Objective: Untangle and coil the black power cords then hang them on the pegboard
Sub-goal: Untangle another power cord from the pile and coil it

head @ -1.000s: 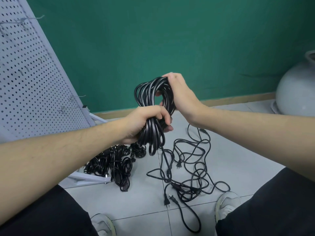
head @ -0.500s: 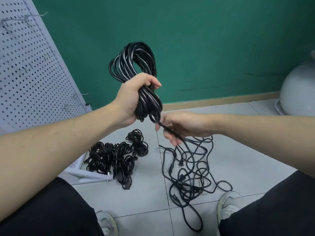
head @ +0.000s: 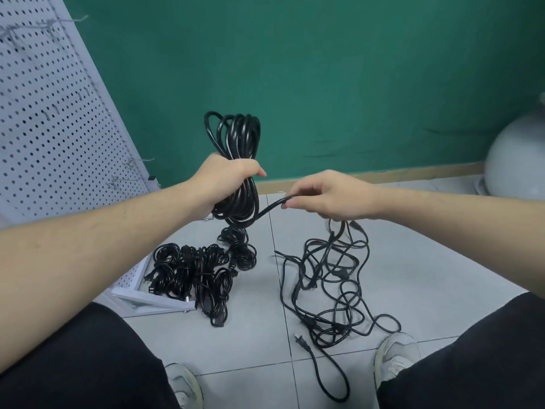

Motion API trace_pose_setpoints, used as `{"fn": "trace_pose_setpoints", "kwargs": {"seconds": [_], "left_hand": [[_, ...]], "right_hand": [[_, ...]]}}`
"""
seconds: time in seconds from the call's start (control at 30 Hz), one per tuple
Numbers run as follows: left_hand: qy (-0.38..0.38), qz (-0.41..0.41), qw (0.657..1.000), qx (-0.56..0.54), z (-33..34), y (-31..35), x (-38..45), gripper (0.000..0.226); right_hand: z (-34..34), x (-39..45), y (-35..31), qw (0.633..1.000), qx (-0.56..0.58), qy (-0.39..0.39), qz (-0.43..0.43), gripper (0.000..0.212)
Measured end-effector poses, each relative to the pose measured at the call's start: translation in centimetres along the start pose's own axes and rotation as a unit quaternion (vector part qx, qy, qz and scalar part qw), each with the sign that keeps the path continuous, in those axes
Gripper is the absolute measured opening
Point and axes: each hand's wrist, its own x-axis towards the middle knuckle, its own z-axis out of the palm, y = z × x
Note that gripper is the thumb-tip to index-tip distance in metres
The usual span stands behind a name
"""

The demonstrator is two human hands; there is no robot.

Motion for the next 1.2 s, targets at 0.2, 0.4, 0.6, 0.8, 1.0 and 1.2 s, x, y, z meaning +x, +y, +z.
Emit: {"fn": "trace_pose_setpoints", "kwargs": {"seconds": [0.2, 0.4, 0.6, 0.8, 1.0, 1.2], "left_hand": [[-0.111, 0.012, 0.994, 0.02, 1.1, 0.1, -1.1, 0.03], [-0.173, -0.009, 0.985, 0.025, 1.4, 0.5, -2.0, 0.055], [-0.202, 0.001, 0.978, 0.043, 1.0, 0.7, -2.3, 0.084], [-0.244, 0.137, 0.954, 0.109, 1.7, 0.8, -2.3, 0.012], [-0.198, 0.08, 0.967, 0.138, 2.2, 0.0, -1.9, 0.018], [-0.235, -0.008, 0.961, 0.142, 1.1, -0.2, -1.1, 0.022]], "right_hand": [[-0.3, 0.5, -0.9, 0.987, -0.027, 0.156, 0.015, 0.055], [-1.4, 0.1, -1.4, 0.987, 0.121, 0.092, 0.051, 0.035], [-2.4, -0.4, -1.6, 0.976, 0.205, 0.006, 0.075, 0.018], [-2.3, -0.8, -1.8, 0.992, 0.104, 0.065, 0.041, 0.021], [-2.3, 0.1, -2.0, 0.99, 0.036, 0.121, 0.061, 0.055], [-3.0, 0.3, -0.8, 0.958, 0.276, 0.077, -0.014, 0.016]]}}
